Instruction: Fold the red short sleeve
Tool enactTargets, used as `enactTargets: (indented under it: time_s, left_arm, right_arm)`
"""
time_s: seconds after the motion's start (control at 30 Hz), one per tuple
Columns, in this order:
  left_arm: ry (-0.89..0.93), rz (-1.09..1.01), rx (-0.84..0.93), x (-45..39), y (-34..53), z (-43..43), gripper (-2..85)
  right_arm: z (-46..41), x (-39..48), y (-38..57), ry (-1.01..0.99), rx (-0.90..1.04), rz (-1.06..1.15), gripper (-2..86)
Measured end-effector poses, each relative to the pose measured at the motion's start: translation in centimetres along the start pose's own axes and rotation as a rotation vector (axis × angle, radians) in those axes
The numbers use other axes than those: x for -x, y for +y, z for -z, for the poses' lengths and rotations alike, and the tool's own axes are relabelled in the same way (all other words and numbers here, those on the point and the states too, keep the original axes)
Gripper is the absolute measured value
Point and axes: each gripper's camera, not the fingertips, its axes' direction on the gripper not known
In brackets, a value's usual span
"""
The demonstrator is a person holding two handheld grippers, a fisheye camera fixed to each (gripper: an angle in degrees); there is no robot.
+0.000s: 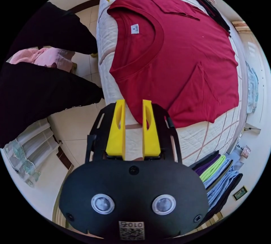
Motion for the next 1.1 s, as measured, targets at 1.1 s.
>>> enactTargets:
  time_s: [1.1]
  left_arm:
    - [0.172, 0.017, -0.084, 10.2, 0.9, 2.8, 0.1]
  right_arm:
    - [3.3, -10.0, -0.2, -0.159, -0.066, -0.19, 2.7]
